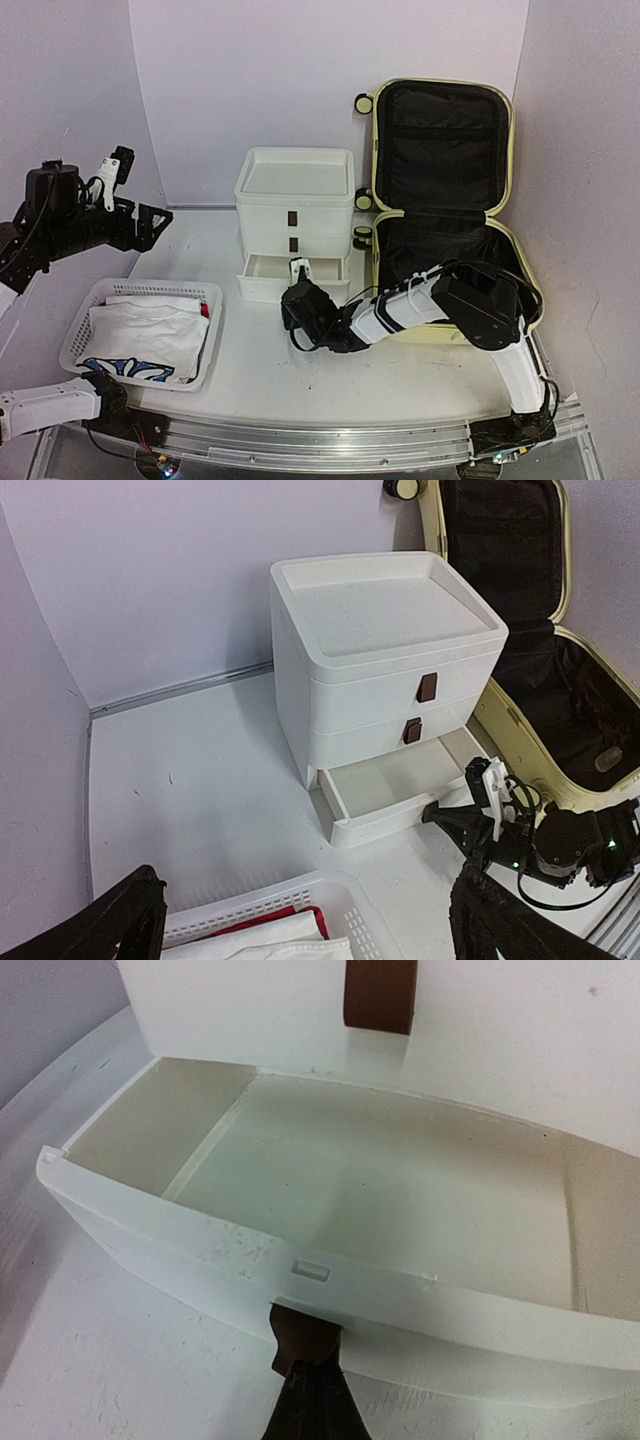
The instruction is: Open, take out, and arrange the luggage
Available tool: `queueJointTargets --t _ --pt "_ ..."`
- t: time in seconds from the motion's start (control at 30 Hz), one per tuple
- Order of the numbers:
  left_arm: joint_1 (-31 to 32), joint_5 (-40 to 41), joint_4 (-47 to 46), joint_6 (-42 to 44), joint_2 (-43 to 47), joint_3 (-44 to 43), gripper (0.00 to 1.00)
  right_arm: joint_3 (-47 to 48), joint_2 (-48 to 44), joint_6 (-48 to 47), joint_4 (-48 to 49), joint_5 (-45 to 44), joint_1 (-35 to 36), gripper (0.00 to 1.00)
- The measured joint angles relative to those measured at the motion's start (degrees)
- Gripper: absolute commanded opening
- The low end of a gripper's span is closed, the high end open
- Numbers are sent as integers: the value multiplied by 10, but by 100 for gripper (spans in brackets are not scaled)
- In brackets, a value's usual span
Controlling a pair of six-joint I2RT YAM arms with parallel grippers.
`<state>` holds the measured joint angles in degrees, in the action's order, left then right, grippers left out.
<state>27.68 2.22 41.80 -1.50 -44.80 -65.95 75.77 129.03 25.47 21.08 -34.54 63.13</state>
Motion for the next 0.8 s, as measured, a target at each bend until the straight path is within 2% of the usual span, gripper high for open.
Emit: queueJointTargets --t 0.17,0.2,0.33,0.53,0.57,0.67,0.8 --pt "-2 0 -1 0 -7 2 100 -12 -11 21 -18 -7 25 0" --pt "-2 0 -2 0 -9 2 99 -16 -16 27 -25 -9 30 4" --pt "-5 5 -5 0 -18 7 99 -21 -38 49 -72 -9 47 46" --pt "-9 23 -10 1 -42 17 100 -20 -96 16 -232 16 56 93" --pt "-9 28 -10 1 -46 20 100 -19 -118 4 -269 22 56 97" --pt "-9 50 -14 2 -56 29 99 -3 -201 -50 -391 28 55 98" --pt "-9 91 -20 1 -73 31 100 -4 -336 -130 -489 -16 55 98"
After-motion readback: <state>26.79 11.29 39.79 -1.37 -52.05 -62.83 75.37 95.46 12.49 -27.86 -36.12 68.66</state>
